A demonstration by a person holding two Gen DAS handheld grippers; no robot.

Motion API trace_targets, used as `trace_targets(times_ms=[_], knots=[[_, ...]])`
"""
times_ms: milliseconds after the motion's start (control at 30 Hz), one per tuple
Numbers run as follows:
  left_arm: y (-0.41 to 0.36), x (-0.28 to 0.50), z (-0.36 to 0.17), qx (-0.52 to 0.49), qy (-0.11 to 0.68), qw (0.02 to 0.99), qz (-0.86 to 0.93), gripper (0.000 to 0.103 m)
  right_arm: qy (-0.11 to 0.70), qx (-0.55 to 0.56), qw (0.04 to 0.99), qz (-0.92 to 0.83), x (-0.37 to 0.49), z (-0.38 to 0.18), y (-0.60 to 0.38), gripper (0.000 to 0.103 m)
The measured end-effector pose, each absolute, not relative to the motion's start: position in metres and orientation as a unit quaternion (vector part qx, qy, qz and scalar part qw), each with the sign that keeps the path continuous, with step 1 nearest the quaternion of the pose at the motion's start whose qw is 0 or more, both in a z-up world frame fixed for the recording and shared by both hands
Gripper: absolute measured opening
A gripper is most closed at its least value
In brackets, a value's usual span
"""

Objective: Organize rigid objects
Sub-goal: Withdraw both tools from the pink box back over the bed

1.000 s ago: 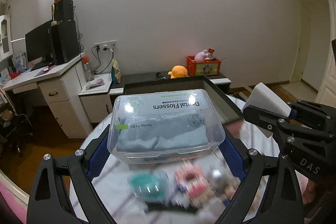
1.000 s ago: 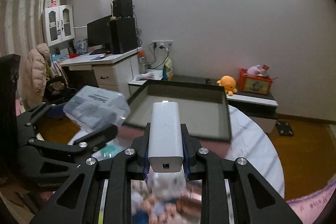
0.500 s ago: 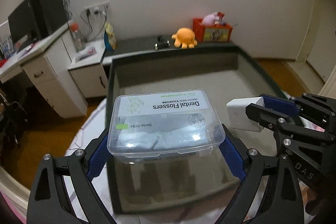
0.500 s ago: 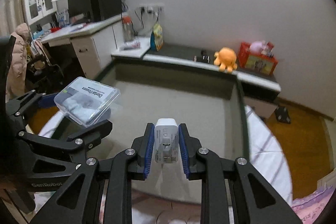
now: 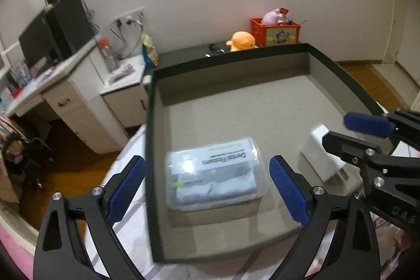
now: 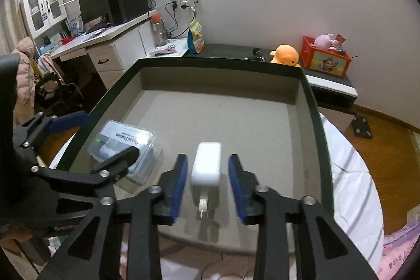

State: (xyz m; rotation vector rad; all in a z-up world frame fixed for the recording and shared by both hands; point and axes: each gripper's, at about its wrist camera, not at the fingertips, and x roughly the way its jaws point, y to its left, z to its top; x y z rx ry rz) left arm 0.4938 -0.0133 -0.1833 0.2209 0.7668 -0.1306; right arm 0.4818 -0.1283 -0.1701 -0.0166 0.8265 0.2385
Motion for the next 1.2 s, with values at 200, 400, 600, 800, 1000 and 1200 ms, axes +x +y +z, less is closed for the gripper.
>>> trace_targets(times_ms=[200,400,600,800,1000,1200], knots=[[0.0,0.446,-0.143,0.095,0.316,0.943,-0.047,0.103,0.369,-0.005,0.922,0.118,0.447,-0.142,-0.131,0.075],[0.02,0.365,-0.095,0.076,0.23,0.97,-0.034,0.103,0.294,-0.02,0.949,0.111,0.382,-0.092,-0.124,0.088],[0.03,0.289,-0.079,0.067,0.176,0.982,-0.019,0.103,0.221,-0.03,0.969,0.104,0.304,-0.067,-0.118,0.103],[0.035,0.22,-0.082,0.041,0.15,0.987,-0.027,0.103,0.174,-0.046,0.981,0.077,0.228,-0.071,-0.118,0.103],[0.024,0.169,-0.098,0.051,0.122,0.991,-0.006,0.103,0.15,-0.039,0.987,0.045,0.175,-0.089,-0.124,0.103],[0.014,0.154,-0.108,0.053,0.127,0.99,-0.023,0.103,0.142,-0.034,0.989,0.034,0.152,-0.104,-0.129,0.103]])
